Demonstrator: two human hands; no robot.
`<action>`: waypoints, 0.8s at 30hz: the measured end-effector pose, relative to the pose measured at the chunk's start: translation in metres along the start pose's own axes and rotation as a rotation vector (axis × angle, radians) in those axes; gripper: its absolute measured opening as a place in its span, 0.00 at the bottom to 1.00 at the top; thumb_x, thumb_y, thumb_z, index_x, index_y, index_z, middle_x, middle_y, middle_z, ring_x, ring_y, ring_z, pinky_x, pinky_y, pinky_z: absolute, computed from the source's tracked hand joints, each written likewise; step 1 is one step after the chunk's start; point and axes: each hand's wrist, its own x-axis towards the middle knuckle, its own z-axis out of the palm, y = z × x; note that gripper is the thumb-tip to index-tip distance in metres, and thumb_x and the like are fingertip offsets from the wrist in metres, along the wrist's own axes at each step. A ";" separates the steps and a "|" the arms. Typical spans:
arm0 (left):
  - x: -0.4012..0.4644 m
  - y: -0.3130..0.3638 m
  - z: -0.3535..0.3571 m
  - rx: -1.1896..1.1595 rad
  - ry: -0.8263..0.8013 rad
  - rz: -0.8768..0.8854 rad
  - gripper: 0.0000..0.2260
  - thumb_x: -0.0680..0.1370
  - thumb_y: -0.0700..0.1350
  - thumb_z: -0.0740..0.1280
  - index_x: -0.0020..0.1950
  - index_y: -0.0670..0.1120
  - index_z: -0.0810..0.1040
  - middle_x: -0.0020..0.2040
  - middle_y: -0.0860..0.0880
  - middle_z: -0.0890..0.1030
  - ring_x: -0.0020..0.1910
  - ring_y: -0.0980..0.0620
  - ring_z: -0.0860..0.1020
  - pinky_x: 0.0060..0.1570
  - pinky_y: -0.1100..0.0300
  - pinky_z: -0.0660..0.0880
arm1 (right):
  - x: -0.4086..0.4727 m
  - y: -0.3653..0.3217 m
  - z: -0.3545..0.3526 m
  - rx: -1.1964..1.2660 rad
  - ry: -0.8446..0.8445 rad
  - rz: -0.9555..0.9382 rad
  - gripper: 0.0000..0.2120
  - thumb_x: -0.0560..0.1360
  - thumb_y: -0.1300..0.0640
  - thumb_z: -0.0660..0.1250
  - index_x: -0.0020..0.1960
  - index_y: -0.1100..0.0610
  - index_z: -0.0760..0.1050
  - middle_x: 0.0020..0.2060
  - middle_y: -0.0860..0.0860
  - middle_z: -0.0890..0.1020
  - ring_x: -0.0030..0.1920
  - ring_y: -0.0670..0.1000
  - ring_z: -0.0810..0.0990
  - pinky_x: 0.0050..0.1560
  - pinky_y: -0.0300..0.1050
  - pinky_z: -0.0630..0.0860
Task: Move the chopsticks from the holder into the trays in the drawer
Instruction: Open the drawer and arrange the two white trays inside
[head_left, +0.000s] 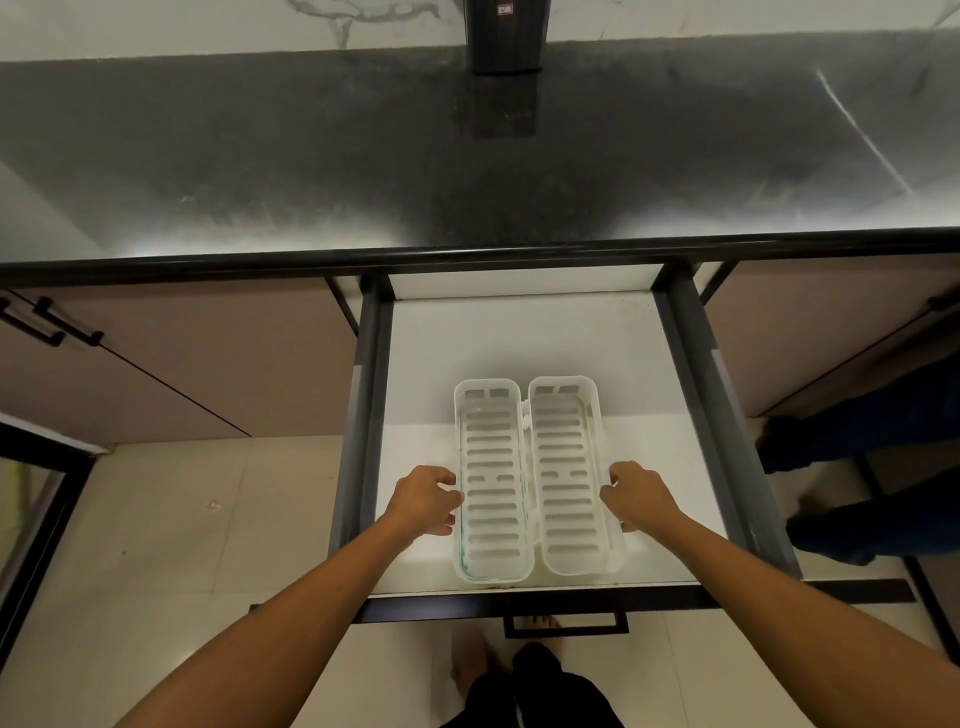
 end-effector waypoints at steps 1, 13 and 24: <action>-0.001 -0.001 0.000 0.002 -0.009 -0.002 0.18 0.77 0.42 0.68 0.66 0.43 0.73 0.54 0.43 0.81 0.43 0.48 0.84 0.34 0.62 0.80 | -0.001 0.002 0.002 -0.006 0.002 0.002 0.05 0.75 0.61 0.59 0.44 0.62 0.71 0.38 0.55 0.75 0.30 0.51 0.76 0.30 0.38 0.75; -0.008 0.000 -0.007 -0.026 -0.050 -0.011 0.20 0.75 0.47 0.71 0.64 0.43 0.73 0.53 0.43 0.80 0.42 0.49 0.83 0.36 0.60 0.81 | -0.015 0.002 0.004 0.019 0.015 0.024 0.10 0.77 0.55 0.60 0.52 0.61 0.72 0.47 0.56 0.77 0.40 0.52 0.78 0.44 0.49 0.81; -0.020 0.113 -0.111 0.147 0.255 0.331 0.17 0.78 0.57 0.62 0.52 0.45 0.80 0.50 0.48 0.81 0.49 0.49 0.79 0.48 0.58 0.74 | -0.005 -0.080 -0.116 0.060 0.327 -0.091 0.26 0.80 0.43 0.54 0.69 0.60 0.66 0.64 0.61 0.75 0.63 0.62 0.74 0.59 0.51 0.71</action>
